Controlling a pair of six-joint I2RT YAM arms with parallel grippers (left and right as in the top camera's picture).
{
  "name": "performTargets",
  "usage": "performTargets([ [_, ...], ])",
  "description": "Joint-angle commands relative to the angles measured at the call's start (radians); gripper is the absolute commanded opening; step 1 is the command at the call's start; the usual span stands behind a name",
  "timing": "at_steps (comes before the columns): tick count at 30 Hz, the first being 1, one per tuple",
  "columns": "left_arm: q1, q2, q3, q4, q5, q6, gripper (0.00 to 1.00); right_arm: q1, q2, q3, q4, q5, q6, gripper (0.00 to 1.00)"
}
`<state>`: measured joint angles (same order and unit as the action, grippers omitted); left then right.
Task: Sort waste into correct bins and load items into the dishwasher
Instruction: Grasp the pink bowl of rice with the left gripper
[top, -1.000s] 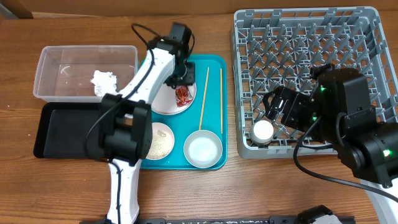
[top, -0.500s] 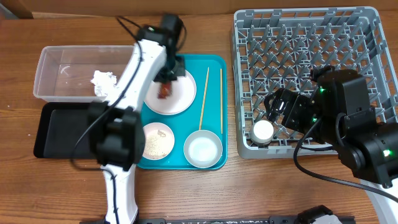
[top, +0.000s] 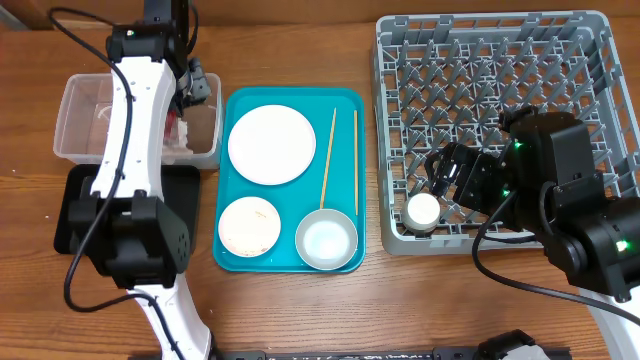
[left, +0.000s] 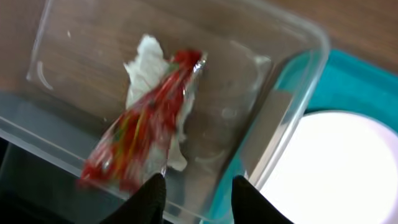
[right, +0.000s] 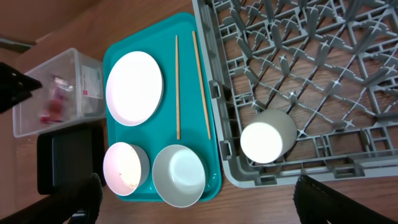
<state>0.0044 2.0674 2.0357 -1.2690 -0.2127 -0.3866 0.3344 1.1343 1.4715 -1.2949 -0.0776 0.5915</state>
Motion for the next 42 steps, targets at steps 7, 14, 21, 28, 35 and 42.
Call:
performTargets([
  [7, -0.100, -0.133, 0.003, -0.188, 0.095, 0.007, 0.38, 0.002, -0.005, 0.007, 0.002, 0.010, 0.004, 1.00],
  [14, -0.274, -0.203, -0.014, -0.403, 0.131, -0.016, 0.35, 0.002, 0.000, 0.007, -0.026, 0.035, 0.004, 1.00],
  [21, -0.406, -0.263, -0.240, -0.337, 0.112, -0.118, 0.40, 0.002, 0.024, 0.007, -0.048, 0.035, 0.004, 1.00],
  [28, -0.397, -0.277, -0.561, -0.113, 0.264, -0.076, 0.36, 0.002, 0.043, 0.007, -0.047, 0.035, 0.004, 1.00],
  [35, -0.419, -0.276, -0.776, 0.114, 0.253, -0.090, 0.37, 0.002, 0.067, 0.007, -0.046, 0.035, 0.004, 1.00],
  [42, -0.415, -0.276, -0.844, 0.225, 0.234, -0.116, 0.11, 0.002, 0.072, 0.007, -0.046, 0.035, 0.004, 1.00],
])
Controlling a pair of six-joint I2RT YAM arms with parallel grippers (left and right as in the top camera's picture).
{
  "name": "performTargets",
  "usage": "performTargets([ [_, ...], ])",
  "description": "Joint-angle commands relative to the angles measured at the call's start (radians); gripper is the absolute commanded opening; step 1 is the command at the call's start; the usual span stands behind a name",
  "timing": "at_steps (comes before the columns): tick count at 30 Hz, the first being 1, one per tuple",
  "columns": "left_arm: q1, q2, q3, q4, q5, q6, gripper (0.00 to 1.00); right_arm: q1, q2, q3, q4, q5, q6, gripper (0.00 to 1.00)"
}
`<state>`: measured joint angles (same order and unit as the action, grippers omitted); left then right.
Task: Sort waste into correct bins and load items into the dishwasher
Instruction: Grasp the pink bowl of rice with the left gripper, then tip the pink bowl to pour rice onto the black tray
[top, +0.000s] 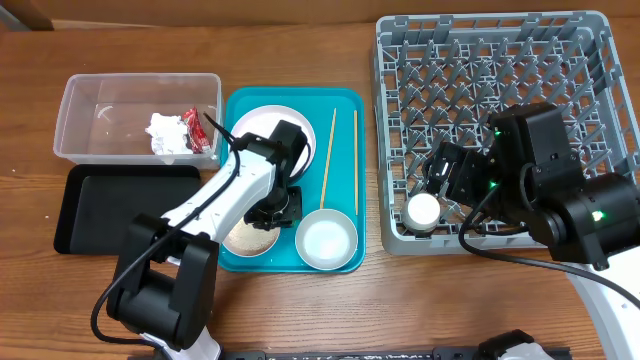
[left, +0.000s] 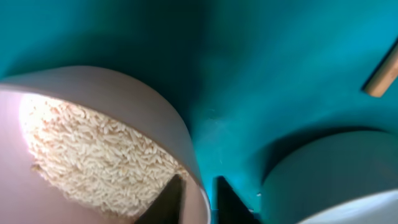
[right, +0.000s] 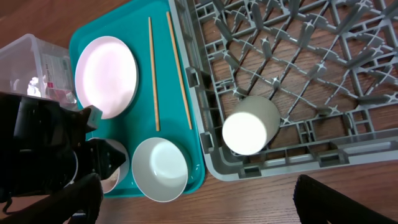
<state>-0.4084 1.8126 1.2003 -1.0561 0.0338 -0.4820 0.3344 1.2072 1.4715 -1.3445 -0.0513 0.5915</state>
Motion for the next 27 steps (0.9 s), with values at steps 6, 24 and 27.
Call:
performTargets([
  [6, 0.008, -0.043, 0.016, -0.039, -0.014, -0.002, 0.04, 0.002, -0.002, 0.007, 0.002, 0.009, 0.004, 1.00],
  [24, 0.853, -0.279, 0.111, -0.156, 0.888, 0.543, 0.04, 0.002, -0.001, 0.007, 0.003, 0.009, 0.004, 1.00],
  [27, 0.963, -0.245, 0.077, -0.115, 0.997, 0.583, 0.04, 0.002, -0.001, 0.007, 0.003, 0.009, 0.004, 1.00],
])
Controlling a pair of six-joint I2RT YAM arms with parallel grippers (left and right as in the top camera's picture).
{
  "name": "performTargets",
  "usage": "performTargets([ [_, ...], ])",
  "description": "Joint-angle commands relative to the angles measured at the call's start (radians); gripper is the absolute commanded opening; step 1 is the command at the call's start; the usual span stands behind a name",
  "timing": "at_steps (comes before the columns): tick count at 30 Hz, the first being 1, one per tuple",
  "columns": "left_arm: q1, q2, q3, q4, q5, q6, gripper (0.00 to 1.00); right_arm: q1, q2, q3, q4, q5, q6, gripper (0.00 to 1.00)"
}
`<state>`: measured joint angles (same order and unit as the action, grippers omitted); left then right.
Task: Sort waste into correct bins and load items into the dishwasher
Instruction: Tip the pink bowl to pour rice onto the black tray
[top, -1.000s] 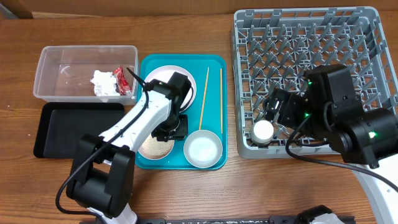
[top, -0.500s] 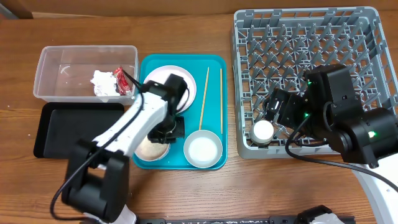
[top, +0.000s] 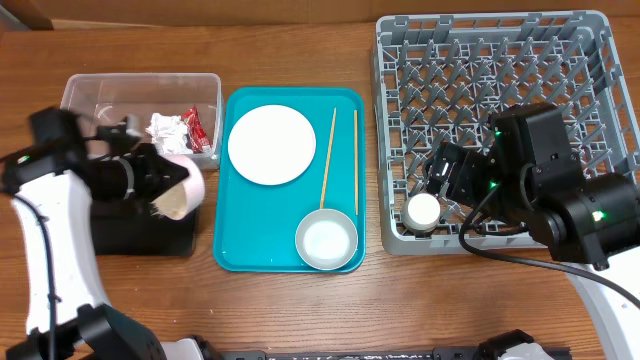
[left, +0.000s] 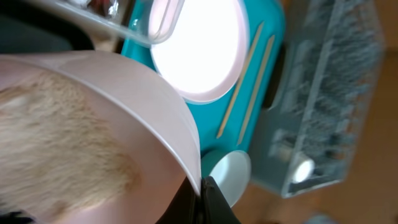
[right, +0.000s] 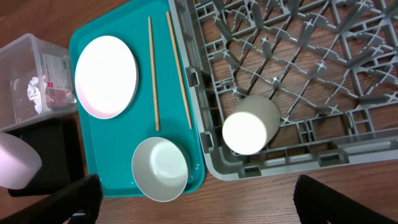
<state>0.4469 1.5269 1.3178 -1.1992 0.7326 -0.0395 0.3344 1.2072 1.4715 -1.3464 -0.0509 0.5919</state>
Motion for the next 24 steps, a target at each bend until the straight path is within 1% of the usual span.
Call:
performTargets([
  [1, 0.137, 0.055, -0.047, 0.034, 0.327, 0.155, 0.04, 0.002, -0.001, 0.007, 0.005, 0.008, 0.004, 1.00],
  [4, 0.209, 0.105, -0.072, 0.022, 0.431, 0.254, 0.04, 0.002, -0.002, 0.007, 0.005, 0.008, 0.004, 1.00],
  [9, 0.285, 0.175, -0.137, 0.026, 0.550, 0.372, 0.04, 0.002, -0.001, 0.007, 0.005, 0.009, 0.004, 1.00],
  [10, 0.320, 0.202, -0.148, 0.024, 0.618, 0.435, 0.04, 0.002, -0.001, 0.007, 0.005, 0.008, 0.004, 1.00],
  [11, 0.337, 0.212, -0.151, 0.025, 0.633, 0.450, 0.04, 0.002, -0.002, 0.007, 0.005, 0.008, 0.004, 1.00],
  [15, 0.390, 0.247, -0.153, 0.016, 0.648, 0.489, 0.05, 0.002, -0.001, 0.007, 0.005, 0.009, 0.003, 1.00],
  [21, 0.382, 0.259, -0.193, -0.030, 0.656, 0.542, 0.05, 0.002, -0.001, 0.007, 0.004, 0.024, 0.004, 1.00],
  [24, 0.402, 0.265, -0.196, -0.004, 0.679, 0.503, 0.04, 0.002, -0.002, 0.007, 0.005, 0.024, 0.004, 1.00],
])
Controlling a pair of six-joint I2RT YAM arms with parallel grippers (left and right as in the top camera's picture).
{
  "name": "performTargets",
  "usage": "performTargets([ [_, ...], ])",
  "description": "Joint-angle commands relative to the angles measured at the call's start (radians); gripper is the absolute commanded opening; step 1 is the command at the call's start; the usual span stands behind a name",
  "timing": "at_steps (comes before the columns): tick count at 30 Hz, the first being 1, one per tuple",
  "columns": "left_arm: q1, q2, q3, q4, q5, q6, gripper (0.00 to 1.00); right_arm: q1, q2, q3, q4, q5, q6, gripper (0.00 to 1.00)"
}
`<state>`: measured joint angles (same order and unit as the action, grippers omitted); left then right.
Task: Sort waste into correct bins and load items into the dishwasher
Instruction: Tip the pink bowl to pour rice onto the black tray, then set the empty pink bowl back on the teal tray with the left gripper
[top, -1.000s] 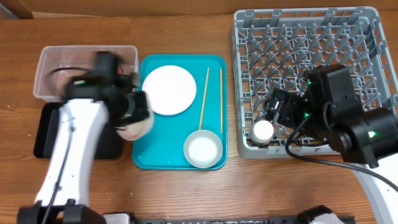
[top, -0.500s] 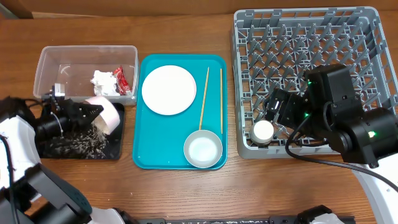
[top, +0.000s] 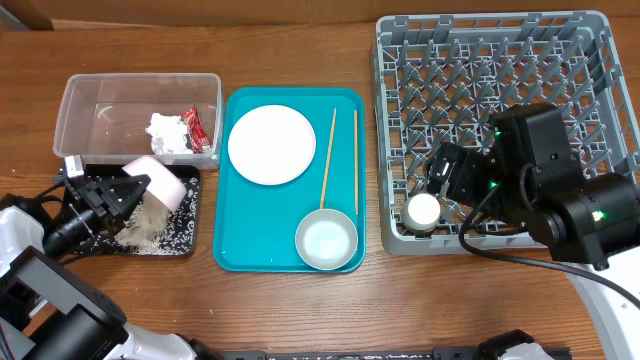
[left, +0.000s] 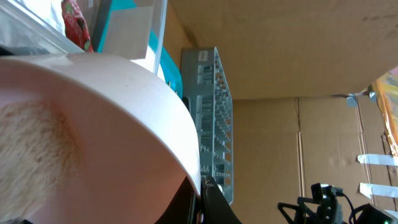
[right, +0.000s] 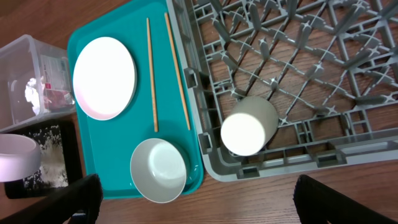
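Note:
My left gripper (top: 133, 187) is shut on the rim of a pink bowl (top: 156, 181), tipped on its side over the black tray (top: 190, 235). White rice (top: 140, 225) lies scattered on that tray, and some still clings inside the pink bowl (left: 74, 124). My right gripper (right: 196, 205) hangs open above the table's front edge, holding nothing. A white cup (top: 423, 210) lies in the grey dish rack (top: 600, 60). The teal tray (top: 285, 258) carries a white plate (top: 271, 144), two chopsticks (top: 328, 158) and a white bowl (top: 326, 240).
A clear plastic bin (top: 90, 95) at the back left holds crumpled white paper (top: 166, 132) and a red wrapper (top: 195, 127). The black tray sits just in front of it, left of the teal tray.
The pink bowl has tipped further over the black tray and rice now lies spread on the tray. My left arm has swung lower and to the left. The right arm is still.
My left gripper was open over the clear bin with the red wrapper below it. Then it was at the rim of the rice bowl on the teal tray. Then it held the bowl tilted above the black tray, and now rice covers that tray.

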<state>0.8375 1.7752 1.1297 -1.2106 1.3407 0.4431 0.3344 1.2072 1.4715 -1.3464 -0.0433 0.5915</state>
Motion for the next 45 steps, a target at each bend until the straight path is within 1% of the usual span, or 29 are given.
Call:
performTargets([
  [1, 0.018, 0.018, -0.009, -0.016, 0.088, 0.033, 0.04, 0.002, -0.002, 0.007, 0.005, 0.016, 0.004, 1.00],
  [2, 0.022, 0.017, -0.009, -0.024, 0.091, 0.054, 0.04, 0.002, -0.002, 0.007, 0.004, 0.016, 0.004, 1.00],
  [4, 0.034, 0.018, -0.009, -0.011, 0.090, 0.054, 0.04, 0.002, -0.002, 0.007, 0.005, 0.016, 0.004, 1.00],
  [6, 0.044, 0.020, -0.009, -0.034, 0.130, 0.053, 0.04, 0.002, -0.002, 0.007, 0.005, 0.016, 0.004, 1.00],
  [8, 0.047, 0.020, -0.009, -0.038, 0.160, 0.126, 0.04, 0.002, -0.002, 0.007, 0.005, 0.016, 0.004, 1.00],
  [9, 0.047, 0.021, -0.009, -0.006, 0.155, 0.114, 0.04, 0.002, -0.002, 0.007, 0.005, 0.016, 0.004, 1.00],
  [10, 0.047, 0.024, -0.009, -0.006, 0.158, 0.063, 0.04, 0.002, -0.002, 0.007, 0.005, 0.016, 0.004, 1.00],
  [11, 0.042, 0.023, -0.009, -0.073, 0.182, 0.103, 0.04, 0.002, -0.002, 0.007, 0.003, 0.016, 0.004, 1.00],
  [13, 0.033, 0.018, -0.009, -0.122, 0.172, 0.271, 0.04, 0.002, -0.002, 0.007, 0.000, 0.016, 0.004, 1.00],
  [14, 0.032, 0.018, -0.009, -0.103, 0.151, 0.278, 0.04, 0.002, -0.002, 0.007, 0.000, 0.016, 0.004, 1.00],
  [16, 0.032, 0.024, -0.009, -0.096, 0.148, 0.209, 0.04, 0.002, -0.002, 0.007, 0.001, 0.016, 0.004, 1.00],
  [18, 0.032, 0.024, -0.009, -0.089, 0.153, 0.237, 0.04, 0.002, -0.002, 0.007, 0.001, 0.016, 0.004, 1.00],
  [20, 0.033, 0.024, -0.009, -0.111, 0.174, 0.197, 0.04, 0.002, -0.002, 0.007, 0.001, 0.016, 0.004, 1.00],
  [21, 0.033, 0.020, -0.009, -0.171, 0.197, 0.259, 0.04, 0.002, -0.002, 0.007, -0.001, 0.016, 0.004, 1.00],
  [22, 0.033, 0.016, -0.009, -0.194, 0.210, 0.360, 0.04, 0.002, -0.002, 0.007, -0.004, 0.016, 0.004, 1.00],
  [23, 0.033, 0.015, -0.008, -0.179, 0.208, 0.422, 0.04, 0.002, -0.002, 0.007, -0.005, 0.016, 0.004, 1.00],
  [24, 0.036, 0.018, -0.008, -0.158, 0.204, 0.372, 0.04, 0.002, -0.002, 0.007, -0.005, 0.016, 0.004, 1.00],
  [25, 0.037, 0.022, -0.008, -0.179, 0.205, 0.270, 0.04, 0.002, -0.002, 0.007, -0.006, 0.016, 0.004, 1.00],
  [26, 0.030, 0.019, -0.008, -0.231, 0.190, 0.271, 0.04, 0.002, -0.002, 0.007, -0.007, 0.016, 0.004, 1.00],
  [27, 0.019, 0.013, -0.008, -0.289, 0.172, 0.312, 0.04, 0.002, -0.002, 0.007, -0.008, 0.016, 0.004, 1.00],
  [29, -0.017, -0.010, -0.002, -0.405, 0.138, 0.452, 0.04, 0.002, -0.002, 0.007, -0.006, 0.016, 0.004, 1.00],
  [31, -0.056, -0.028, 0.024, -0.476, 0.098, 0.478, 0.04, 0.002, -0.002, 0.007, -0.003, 0.016, 0.004, 1.00],
  [33, -0.134, -0.055, 0.080, -0.481, -0.006, 0.379, 0.04, 0.002, -0.002, 0.007, -0.003, 0.016, 0.004, 1.00],
  [36, -0.253, -0.087, 0.116, -0.469, -0.111, 0.282, 0.04, 0.002, -0.002, 0.007, -0.003, 0.016, 0.004, 1.00],
  [38, -0.356, -0.113, 0.117, -0.417, -0.169, 0.176, 0.04, 0.002, -0.002, 0.007, -0.003, 0.016, 0.005, 1.00],
  [40, -0.482, -0.135, 0.117, -0.316, -0.274, -0.008, 0.04, 0.002, -0.002, 0.007, -0.002, 0.016, 0.005, 1.00],
  [42, -0.608, -0.153, 0.117, -0.203, -0.427, -0.213, 0.04, 0.002, -0.002, 0.007, -0.001, 0.016, 0.005, 1.00],
  [44, -0.747, -0.167, 0.117, -0.088, -0.664, -0.455, 0.04, 0.002, -0.002, 0.007, -0.002, 0.016, 0.005, 1.00],
  [45, -0.807, -0.171, 0.117, -0.055, -0.771, -0.537, 0.04, 0.002, -0.002, 0.007, -0.002, 0.016, 0.004, 1.00],
])
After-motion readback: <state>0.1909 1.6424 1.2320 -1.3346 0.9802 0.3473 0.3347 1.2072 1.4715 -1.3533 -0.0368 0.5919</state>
